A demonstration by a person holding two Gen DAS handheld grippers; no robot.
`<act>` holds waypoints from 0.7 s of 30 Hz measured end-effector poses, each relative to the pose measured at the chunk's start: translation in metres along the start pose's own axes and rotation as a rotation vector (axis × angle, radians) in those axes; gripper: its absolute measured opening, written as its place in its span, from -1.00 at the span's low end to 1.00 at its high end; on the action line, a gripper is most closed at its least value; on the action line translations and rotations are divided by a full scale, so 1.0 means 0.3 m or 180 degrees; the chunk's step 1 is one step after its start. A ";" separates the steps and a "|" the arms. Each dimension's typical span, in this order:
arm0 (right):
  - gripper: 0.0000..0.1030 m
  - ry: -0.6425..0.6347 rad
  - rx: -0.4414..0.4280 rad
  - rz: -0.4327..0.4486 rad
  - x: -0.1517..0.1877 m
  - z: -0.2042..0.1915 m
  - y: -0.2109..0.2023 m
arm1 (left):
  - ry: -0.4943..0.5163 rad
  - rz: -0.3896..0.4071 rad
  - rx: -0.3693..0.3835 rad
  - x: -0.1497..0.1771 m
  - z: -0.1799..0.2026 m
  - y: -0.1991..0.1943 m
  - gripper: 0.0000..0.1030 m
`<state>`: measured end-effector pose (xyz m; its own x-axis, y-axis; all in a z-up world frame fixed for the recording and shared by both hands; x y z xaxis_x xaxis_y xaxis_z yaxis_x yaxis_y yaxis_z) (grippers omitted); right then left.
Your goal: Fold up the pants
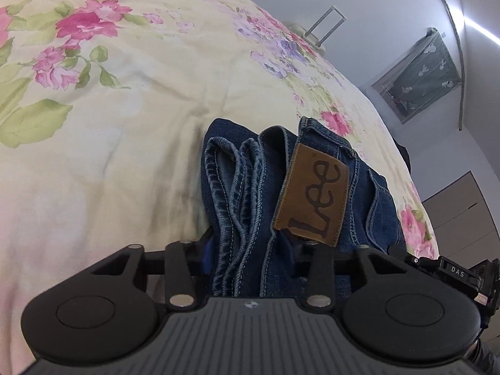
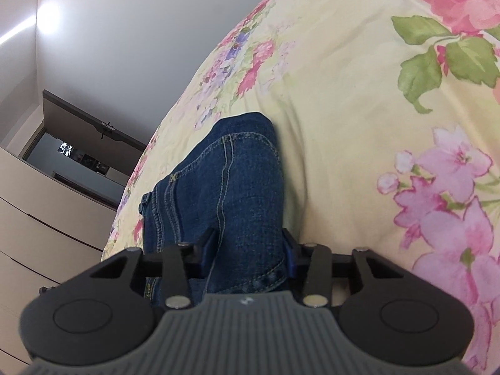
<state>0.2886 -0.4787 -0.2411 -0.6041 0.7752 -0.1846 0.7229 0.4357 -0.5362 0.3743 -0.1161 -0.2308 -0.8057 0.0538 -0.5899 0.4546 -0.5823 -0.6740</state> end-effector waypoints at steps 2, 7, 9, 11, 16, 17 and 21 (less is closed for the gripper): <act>-0.57 -0.0060 -0.0010 0.0009 0.002 -0.026 -0.019 | 0.0084 0.0029 -0.0089 -0.009 0.022 -0.023 -0.52; -0.66 -0.0384 -0.0044 0.0043 0.026 -0.161 -0.077 | 0.0154 0.0123 -0.0152 -0.030 0.059 -0.119 -0.62; -0.66 -0.0513 -0.0053 0.0041 0.042 -0.225 -0.097 | 0.0153 0.0175 -0.0167 -0.037 0.058 -0.181 -0.62; -0.66 -0.0625 -0.0080 0.0025 0.064 -0.289 -0.112 | 0.0143 0.0225 -0.0170 -0.051 0.046 -0.251 -0.62; -0.66 -0.0737 -0.0244 -0.0067 0.164 -0.450 -0.109 | 0.0291 0.0213 -0.0246 -0.101 -0.023 -0.444 -0.62; -0.66 -0.0743 -0.0278 -0.0094 0.188 -0.479 -0.100 | 0.0338 0.0210 -0.0284 -0.114 -0.044 -0.490 -0.62; -0.66 -0.0710 -0.0442 -0.0254 0.310 -0.588 -0.049 | 0.0485 0.0205 -0.0454 -0.180 -0.132 -0.651 -0.62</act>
<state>0.2810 -0.3323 -0.1050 -0.7088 0.6227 -0.3313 0.6998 0.5619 -0.4411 0.3441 0.0269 -0.0848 -0.7115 0.1486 -0.6868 0.5611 -0.4684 -0.6825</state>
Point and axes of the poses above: each gripper's, at about its wrist camera, not at the fingertips, and y roughly the way its jaws point, z to its right, x to its underside, the point moved 5 cm from there along y, roughly the way its jaws point, and after that the axes turned 12 degrees about y, right-handed, at the moved point
